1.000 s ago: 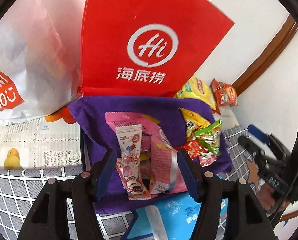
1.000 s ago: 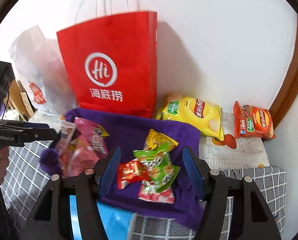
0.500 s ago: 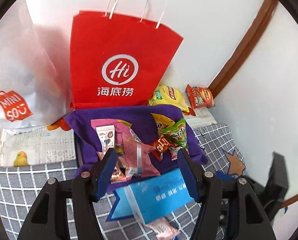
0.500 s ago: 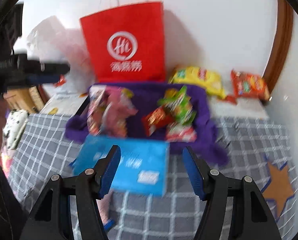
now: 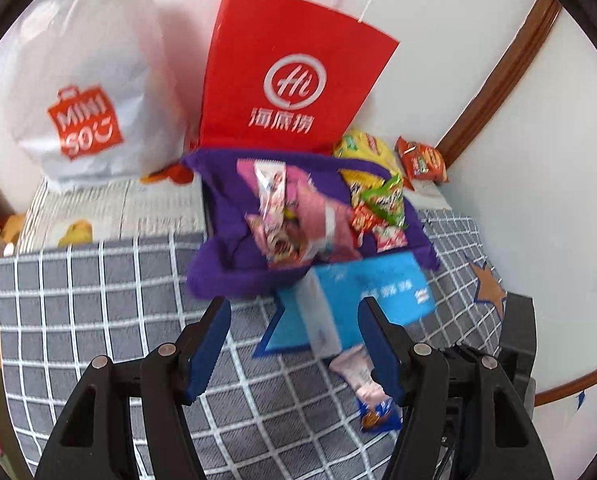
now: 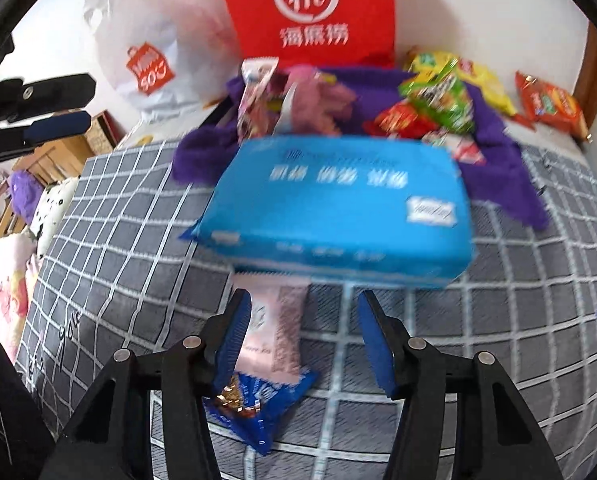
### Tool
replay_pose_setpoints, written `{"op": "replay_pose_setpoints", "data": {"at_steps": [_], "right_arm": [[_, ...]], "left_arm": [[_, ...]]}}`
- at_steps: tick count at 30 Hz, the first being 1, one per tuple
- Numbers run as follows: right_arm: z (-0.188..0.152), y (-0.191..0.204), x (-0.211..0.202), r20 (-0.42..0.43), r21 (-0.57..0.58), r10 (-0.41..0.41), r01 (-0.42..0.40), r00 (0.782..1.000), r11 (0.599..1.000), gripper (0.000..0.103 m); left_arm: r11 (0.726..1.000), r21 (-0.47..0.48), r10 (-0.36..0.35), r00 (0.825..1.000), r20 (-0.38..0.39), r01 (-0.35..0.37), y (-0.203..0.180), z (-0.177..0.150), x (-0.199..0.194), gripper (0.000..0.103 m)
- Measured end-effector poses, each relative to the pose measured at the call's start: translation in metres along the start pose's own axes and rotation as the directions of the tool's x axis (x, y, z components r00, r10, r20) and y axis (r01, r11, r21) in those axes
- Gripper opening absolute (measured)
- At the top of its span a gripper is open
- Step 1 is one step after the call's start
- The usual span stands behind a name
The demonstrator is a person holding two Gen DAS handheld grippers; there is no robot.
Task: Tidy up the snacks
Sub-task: 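Move both open tools back down past the blue tissue pack, then grasp the pink pastry packet with the right tool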
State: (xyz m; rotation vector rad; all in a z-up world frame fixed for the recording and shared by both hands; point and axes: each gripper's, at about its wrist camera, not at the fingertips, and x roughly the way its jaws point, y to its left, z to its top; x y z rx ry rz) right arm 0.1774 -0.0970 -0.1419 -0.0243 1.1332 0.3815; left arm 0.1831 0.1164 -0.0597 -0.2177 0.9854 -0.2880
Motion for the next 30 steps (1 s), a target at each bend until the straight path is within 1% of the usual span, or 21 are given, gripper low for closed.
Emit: {"op": "replay_pose_setpoints", "data": {"at_steps": [4,9,16,18,19,20,24,26,30], "right_arm": [[-0.003,0.005,0.01,-0.018,0.006,0.0,0.0,1.0,1.0,0.057],[0.0,0.011,0.019,-0.034,0.014,0.029,-0.028,0.999,1.0,0.057],[0.003,0.028,0.033,-0.066,-0.033,0.029,-0.031,0.997,0.999,0.057],[0.004,0.03,0.035,-0.071,-0.038,0.024,-0.027,0.997,0.999,0.053],[0.004,0.03,0.035,-0.072,-0.04,0.027,-0.03,0.997,0.999,0.043],[0.004,0.03,0.035,-0.065,-0.039,0.037,-0.039,0.997,0.998,0.036],[0.004,0.026,0.03,-0.046,-0.014,0.061,-0.062,0.997,0.998,0.034],[0.003,0.021,0.024,-0.036,-0.001,0.077,-0.077,0.996,0.997,0.03],[0.0,0.012,0.005,0.008,0.008,0.091,-0.091,0.996,0.996,0.029]], "left_arm": [[1.0,-0.021,-0.005,1.0,-0.019,0.004,0.008,-0.013,0.004,0.064],[1.0,-0.025,-0.007,1.0,-0.026,0.007,0.012,-0.02,0.005,0.064],[1.0,-0.022,-0.01,1.0,-0.029,0.009,0.014,-0.023,0.005,0.064],[1.0,-0.022,-0.007,1.0,-0.03,0.007,0.014,-0.024,0.006,0.064],[1.0,-0.022,-0.005,0.999,-0.032,0.004,0.014,-0.025,0.007,0.064],[1.0,-0.023,-0.003,0.999,-0.035,0.002,0.015,-0.027,0.007,0.064],[0.999,-0.033,0.01,0.999,-0.045,-0.011,0.02,-0.033,0.009,0.064],[0.999,-0.046,0.014,0.999,-0.052,-0.016,0.025,-0.038,0.011,0.064],[0.998,-0.062,0.025,0.997,-0.071,-0.03,0.028,-0.045,0.016,0.064]]}}
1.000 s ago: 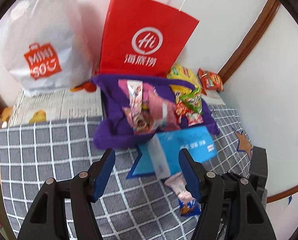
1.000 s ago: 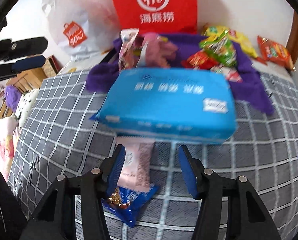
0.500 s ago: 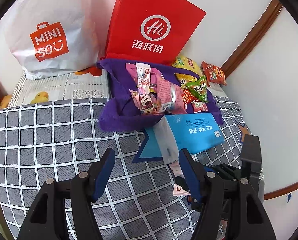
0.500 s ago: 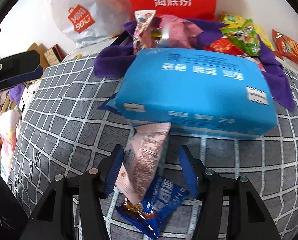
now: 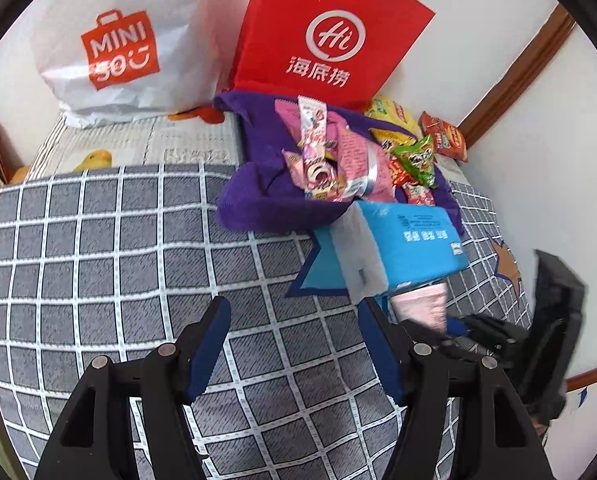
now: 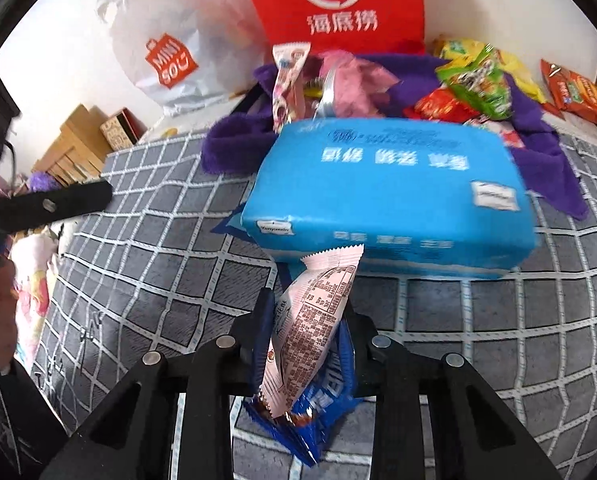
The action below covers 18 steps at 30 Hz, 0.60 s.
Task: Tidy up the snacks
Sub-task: 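Grasp the pink pastry packet with the right tool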
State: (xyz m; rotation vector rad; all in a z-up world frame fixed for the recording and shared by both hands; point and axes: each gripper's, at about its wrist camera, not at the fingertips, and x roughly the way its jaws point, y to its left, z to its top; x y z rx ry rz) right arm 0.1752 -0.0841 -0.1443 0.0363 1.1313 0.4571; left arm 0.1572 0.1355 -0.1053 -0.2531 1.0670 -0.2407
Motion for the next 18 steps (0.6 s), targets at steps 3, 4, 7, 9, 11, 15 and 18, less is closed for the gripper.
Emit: {"op": "replay_pose_setpoints", "data": {"at_steps": [3,4,7,9,11,15,18], "right_arm": [[-0.003,-0.006,-0.014,0.026,-0.002,-0.002,0.002,1.0,1.0,0.029],[-0.005,-0.01,-0.02,0.034,-0.001,-0.004,0.004,0.999,1.0,0.029],[-0.012,-0.027,-0.034,0.039,0.009,-0.018,0.017,0.999,1.0,0.026],[-0.018,-0.042,-0.042,0.029,0.01,-0.052,0.052,0.998,0.999,0.018],[-0.022,-0.056,-0.043,-0.003,-0.001,-0.095,0.095,0.995,0.995,0.018],[-0.032,-0.087,-0.04,-0.025,0.033,-0.103,0.104,0.994,0.994,0.018],[-0.035,-0.098,-0.041,-0.022,0.033,-0.134,0.135,0.991,0.99,0.031]], "left_arm": [[1.0,-0.005,0.005,1.0,-0.012,-0.005,-0.001,-0.006,0.005,0.064],[1.0,-0.005,0.005,1.0,-0.019,-0.005,-0.002,-0.008,0.007,0.064],[1.0,0.002,0.01,0.999,-0.042,-0.01,-0.009,-0.017,0.016,0.064],[1.0,0.004,0.011,0.998,-0.058,-0.011,-0.013,-0.023,0.022,0.064],[1.0,0.0,0.009,0.997,-0.076,-0.009,-0.017,-0.027,0.029,0.064],[1.0,-0.007,0.009,0.996,-0.094,-0.01,-0.026,-0.031,0.037,0.064],[1.0,-0.015,0.009,0.994,-0.105,-0.011,-0.033,-0.032,0.042,0.064]]}}
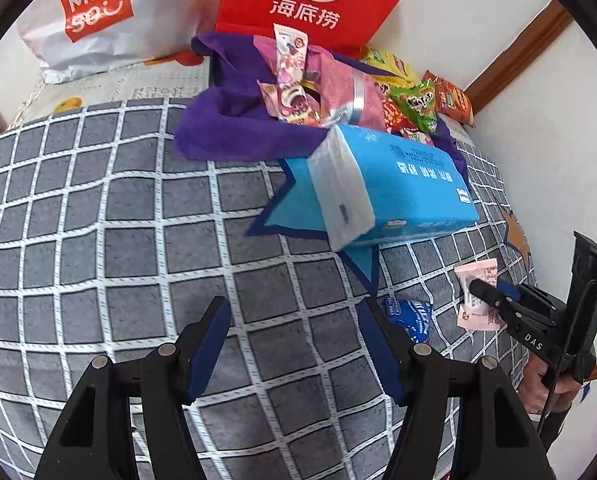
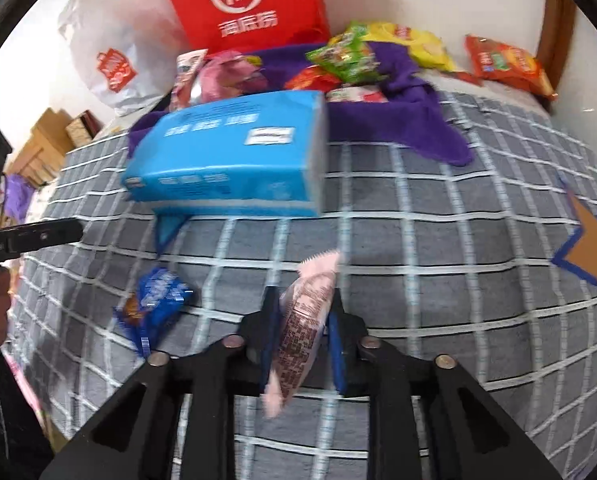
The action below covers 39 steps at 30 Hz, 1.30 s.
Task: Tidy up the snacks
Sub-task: 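Grasp the pink pastry packet with the right tool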
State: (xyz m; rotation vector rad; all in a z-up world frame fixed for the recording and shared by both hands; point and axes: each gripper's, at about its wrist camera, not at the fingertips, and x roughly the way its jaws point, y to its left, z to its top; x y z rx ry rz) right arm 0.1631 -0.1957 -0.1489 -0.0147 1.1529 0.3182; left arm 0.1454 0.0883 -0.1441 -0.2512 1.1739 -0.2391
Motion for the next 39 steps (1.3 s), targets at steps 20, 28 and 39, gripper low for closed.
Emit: {"op": "replay_pose_setpoints", "data": {"at_steps": [20,28,39], "right_arm": [[-0.037,0.005,-0.017,0.002,0.122,-0.101,0.1,0.995,0.987,0.058],[-0.02,-0.004,-0.001,-0.008,0.244,0.017,-0.015,1.0,0.97,0.066],[0.0,0.017,0.024,0.03,0.08,-0.06,0.058,0.998,0.995,0.066]], "left_arm": [[1.0,0.028,0.005,1.0,-0.009,-0.005,-0.021,-0.012,0.001,0.064],[0.999,0.036,-0.001,1.0,-0.004,0.001,-0.022,-0.015,-0.001,0.064],[0.999,0.032,-0.001,1.0,-0.008,0.001,-0.025,-0.018,0.001,0.064]]}}
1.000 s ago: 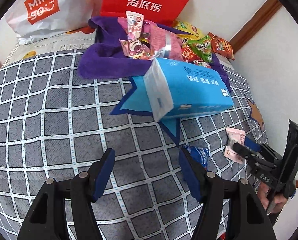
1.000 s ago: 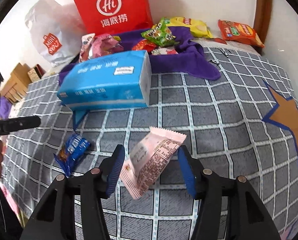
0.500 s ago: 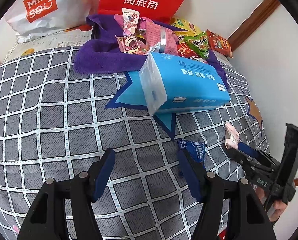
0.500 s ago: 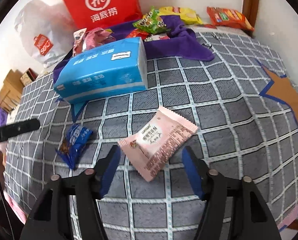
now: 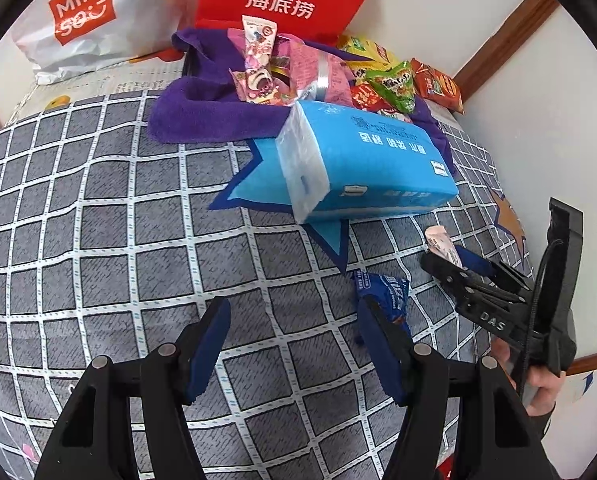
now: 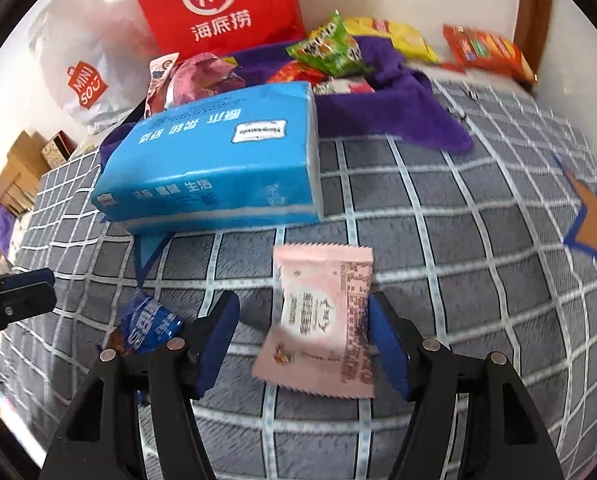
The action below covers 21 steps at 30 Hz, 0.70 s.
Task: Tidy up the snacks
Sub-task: 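Grasp the pink pastry packet with the right tool, then grasp the blue biscuit packet with the left tool while the right tool holds the pink packet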
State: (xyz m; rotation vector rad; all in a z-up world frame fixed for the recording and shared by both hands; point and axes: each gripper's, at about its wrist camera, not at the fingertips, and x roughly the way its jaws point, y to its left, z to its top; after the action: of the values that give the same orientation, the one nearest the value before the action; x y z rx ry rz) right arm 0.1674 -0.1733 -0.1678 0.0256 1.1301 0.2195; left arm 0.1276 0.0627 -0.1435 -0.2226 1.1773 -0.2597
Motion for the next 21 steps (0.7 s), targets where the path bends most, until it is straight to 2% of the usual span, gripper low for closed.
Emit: {"op": "replay_pose_setpoints", "data": {"at_steps": [1,2,3,9,12,17,20,21], "right_arm": [[0.0,0.0,0.0,0.014,-0.002,-0.004,0.004,1.0,1.0,0.062],[0.0,-0.001,0.0,0.023,-0.003,-0.01,0.01,1.0,1.0,0.046],[-0.001,-0.001,-0.001,0.036,-0.012,-0.033,0.033,0.999,0.999,0.039],[-0.01,-0.023,-0.02,0.088,-0.013,0.017,-0.016,0.996,1.0,0.036],[-0.015,-0.036,-0.036,0.136,-0.014,-0.019,0.021,0.991,1.0,0.036],[-0.022,-0.059,-0.045,0.152,-0.006,-0.088,0.09,0.985,0.996,0.036],[-0.027,-0.072,-0.048,0.149,0.024,-0.084,0.081,0.985,0.996,0.036],[-0.028,-0.073,-0.049,0.149,0.028,-0.084,0.081,0.985,0.996,0.036]], "left_arm": [[1.0,0.004,0.0,1.0,-0.001,0.0,-0.002,0.0,0.001,0.064],[1.0,0.007,0.001,1.0,-0.001,-0.001,-0.004,0.0,0.002,0.064],[1.0,0.01,0.0,1.0,-0.001,0.0,-0.006,0.0,0.003,0.064],[0.998,0.053,-0.018,1.0,-0.012,0.019,-0.024,-0.001,0.014,0.064],[0.996,0.084,-0.029,0.999,-0.031,0.032,-0.04,0.0,0.024,0.064],[0.991,0.131,-0.028,0.997,-0.066,0.037,-0.065,-0.003,0.045,0.064],[0.987,0.16,-0.001,0.998,-0.07,0.012,-0.076,-0.007,0.056,0.064],[0.983,0.185,0.025,0.999,-0.047,-0.015,-0.081,-0.008,0.058,0.063]]}}
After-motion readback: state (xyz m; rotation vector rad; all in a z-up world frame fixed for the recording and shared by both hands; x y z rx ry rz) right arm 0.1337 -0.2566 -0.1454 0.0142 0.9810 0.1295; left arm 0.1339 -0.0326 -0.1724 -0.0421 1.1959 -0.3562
